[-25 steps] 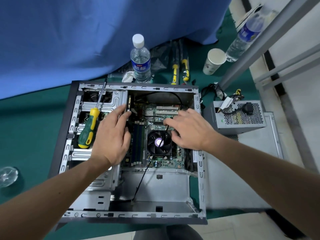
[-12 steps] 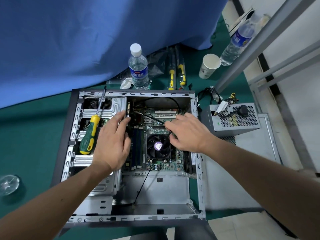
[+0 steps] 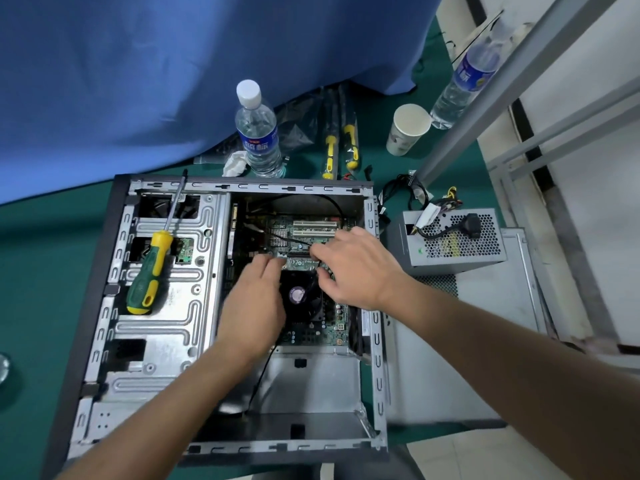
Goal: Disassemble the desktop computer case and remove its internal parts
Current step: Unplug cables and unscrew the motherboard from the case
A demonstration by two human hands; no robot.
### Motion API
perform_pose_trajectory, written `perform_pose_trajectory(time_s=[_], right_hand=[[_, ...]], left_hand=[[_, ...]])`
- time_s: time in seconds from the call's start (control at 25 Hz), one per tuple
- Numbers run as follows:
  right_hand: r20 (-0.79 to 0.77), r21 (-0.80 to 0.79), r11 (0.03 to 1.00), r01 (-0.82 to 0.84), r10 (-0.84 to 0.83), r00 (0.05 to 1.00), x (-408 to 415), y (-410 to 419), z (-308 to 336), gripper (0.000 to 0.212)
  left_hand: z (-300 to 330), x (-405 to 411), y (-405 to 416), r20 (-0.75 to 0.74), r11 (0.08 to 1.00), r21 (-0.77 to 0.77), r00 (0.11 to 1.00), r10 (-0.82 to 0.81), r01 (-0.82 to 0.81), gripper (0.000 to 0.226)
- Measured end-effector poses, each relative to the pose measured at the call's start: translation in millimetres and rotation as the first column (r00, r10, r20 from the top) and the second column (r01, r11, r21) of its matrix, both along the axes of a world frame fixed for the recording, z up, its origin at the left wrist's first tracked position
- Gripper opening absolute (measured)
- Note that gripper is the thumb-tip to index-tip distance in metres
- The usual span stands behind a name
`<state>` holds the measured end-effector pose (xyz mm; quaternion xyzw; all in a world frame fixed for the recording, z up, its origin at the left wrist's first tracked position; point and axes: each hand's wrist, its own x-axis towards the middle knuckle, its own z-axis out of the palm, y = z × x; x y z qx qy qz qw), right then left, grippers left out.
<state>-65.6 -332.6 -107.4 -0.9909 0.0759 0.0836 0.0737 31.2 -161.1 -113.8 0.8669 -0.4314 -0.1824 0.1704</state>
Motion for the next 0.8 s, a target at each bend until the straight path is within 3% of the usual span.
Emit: perform_pose_trajectory(time_s=[0.12,0.28,0.6,0.8], right_hand=[[0.009,0.018,1.0,0.005,-0.005,1.0,0,-1,1,0.024],[0.019,0.02,1.0,-0.013,0.012,1.0,1,-1,1,0.03],[0.042,0.016,1.0,-0.005,0.004,0.999,1,-2,-4,0.03],[0.062,0.005,1.0,-0.011,0.01,0.998,0,-3,-5,0.03]], left_hand=[[-18,-3,-22,-0.15,0.961,0.052,0.949,0.277,-0.273,0.053],[-33,14,-36,-0.251,0.819,0.18,0.779,0.574,-0.545,0.04],[-58,39,-59,-0.448,0.659,0.32,0.503,0.739,-0.681,0.053],[-72,48,-74,-0.48,0.596,0.269,0.431,0.764,-0.756,0.05]])
